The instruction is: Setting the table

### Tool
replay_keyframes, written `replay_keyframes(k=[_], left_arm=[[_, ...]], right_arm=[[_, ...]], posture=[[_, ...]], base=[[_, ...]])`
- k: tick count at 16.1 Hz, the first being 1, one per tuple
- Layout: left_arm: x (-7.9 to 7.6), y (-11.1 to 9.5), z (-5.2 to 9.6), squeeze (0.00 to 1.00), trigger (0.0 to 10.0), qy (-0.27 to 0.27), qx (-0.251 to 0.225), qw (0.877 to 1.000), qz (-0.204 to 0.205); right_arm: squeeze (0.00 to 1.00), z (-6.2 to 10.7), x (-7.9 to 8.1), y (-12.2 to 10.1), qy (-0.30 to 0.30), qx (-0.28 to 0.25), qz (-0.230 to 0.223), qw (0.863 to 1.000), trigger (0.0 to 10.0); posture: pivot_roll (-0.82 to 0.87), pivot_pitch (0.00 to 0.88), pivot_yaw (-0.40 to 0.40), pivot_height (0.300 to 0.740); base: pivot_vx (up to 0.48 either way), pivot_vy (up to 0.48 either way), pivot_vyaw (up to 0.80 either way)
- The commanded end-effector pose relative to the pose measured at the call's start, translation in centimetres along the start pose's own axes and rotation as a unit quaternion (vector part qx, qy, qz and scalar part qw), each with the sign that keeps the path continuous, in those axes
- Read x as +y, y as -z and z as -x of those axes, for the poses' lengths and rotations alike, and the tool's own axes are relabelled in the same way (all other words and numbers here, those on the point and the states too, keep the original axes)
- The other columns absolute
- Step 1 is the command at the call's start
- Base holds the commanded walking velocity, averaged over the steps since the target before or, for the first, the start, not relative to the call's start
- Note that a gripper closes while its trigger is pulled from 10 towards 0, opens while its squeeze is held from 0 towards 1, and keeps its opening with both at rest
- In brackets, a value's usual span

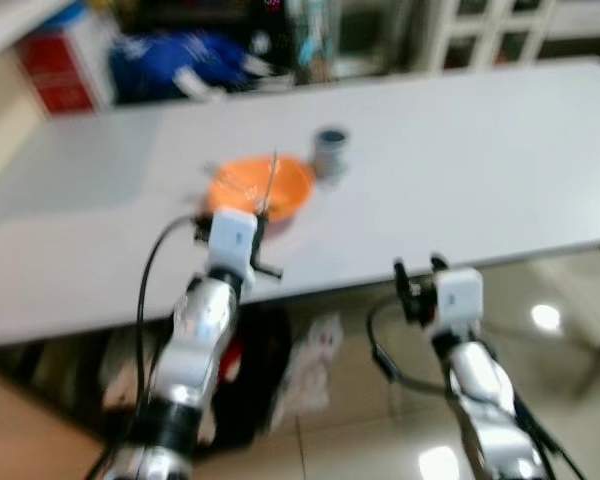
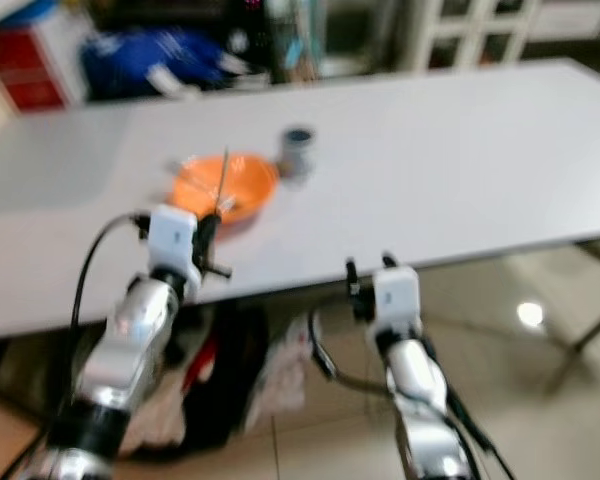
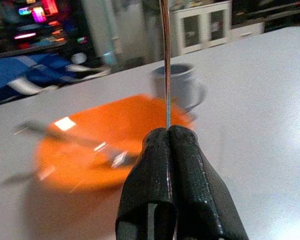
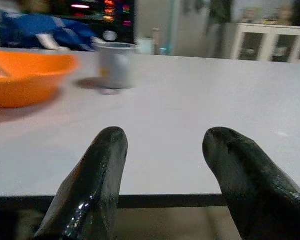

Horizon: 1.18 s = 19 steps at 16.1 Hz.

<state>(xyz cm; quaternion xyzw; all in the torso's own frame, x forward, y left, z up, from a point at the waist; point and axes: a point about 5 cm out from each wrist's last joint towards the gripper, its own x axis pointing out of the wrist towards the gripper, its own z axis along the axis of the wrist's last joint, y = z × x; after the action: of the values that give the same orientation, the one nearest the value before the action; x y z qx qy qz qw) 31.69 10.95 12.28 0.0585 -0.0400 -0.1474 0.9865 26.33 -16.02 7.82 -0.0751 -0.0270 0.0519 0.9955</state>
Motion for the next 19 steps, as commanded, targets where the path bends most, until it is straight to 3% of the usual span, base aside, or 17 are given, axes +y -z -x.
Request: replay_keyframes(k=[1, 6, 9, 11, 14, 16, 19], left_arm=[[-0.8, -0.7, -0.2, 0.00, 0.0, 0.012, -0.012, 1.000, 0.002], [-0.8, -1.9, -0.4, 0.00, 0.0, 0.006, -0.031, 1.000, 0.004], [-0.4, -4.5, -1.5, 0.00, 0.0, 0.018, -0.056, 0.998, 0.015], [1.0, -3.5, -2.2, 0.00, 0.0, -0.004, -0.022, 0.999, 0.030], [1.2, -4.0, -2.6, 0.00, 0.0, -0.004, -0.020, 0.999, 0.034], [1.6, -4.5, -3.5, 0.00, 0.0, -0.013, -0.017, 0.998, 0.054], [2.6, -6.5, -5.6, 0.00, 0.0, -0.007, -0.030, 0.999, 0.017]], right_arm=[[0.00, 0.1, -0.7, 0.1, 0.009, 0.002, 0.005, 1.000, 10.0], [0.00, 0.2, -0.8, 0.2, 0.006, 0.001, 0.005, 1.000, 10.0], [0.00, 0.3, -0.7, 0.4, 0.003, 0.003, 0.004, 1.000, 10.0], [0.00, 0.3, -0.5, 0.3, 0.003, 0.002, 0.003, 1.000, 10.0], [0.00, 0.5, -0.5, 0.4, 0.006, 0.005, 0.005, 1.000, 10.0], [0.00, 0.6, -0.6, 0.4, 0.008, 0.007, 0.004, 1.000, 10.0], [0.00, 0.7, -0.2, 0.5, 0.008, 0.008, 0.002, 1.000, 10.0]], posture=[[-0.03, 0.000, 0.060, 0.740], [-0.03, 0.000, 0.061, 0.740], [-0.03, 0.000, 0.066, 0.740], [-0.04, 0.000, 0.074, 0.740], [-0.05, 0.000, 0.077, 0.740], [-0.05, 0.000, 0.075, 0.740], [-0.06, 0.000, 0.087, 0.740]], base=[[0.480, 0.000, 0.00], [0.096, 0.000, 0.00], [0.000, 0.000, 0.00], [0.000, 0.000, 0.00], [0.000, 0.000, 0.00], [0.000, 0.000, 0.00], [0.000, 0.000, 0.00]])
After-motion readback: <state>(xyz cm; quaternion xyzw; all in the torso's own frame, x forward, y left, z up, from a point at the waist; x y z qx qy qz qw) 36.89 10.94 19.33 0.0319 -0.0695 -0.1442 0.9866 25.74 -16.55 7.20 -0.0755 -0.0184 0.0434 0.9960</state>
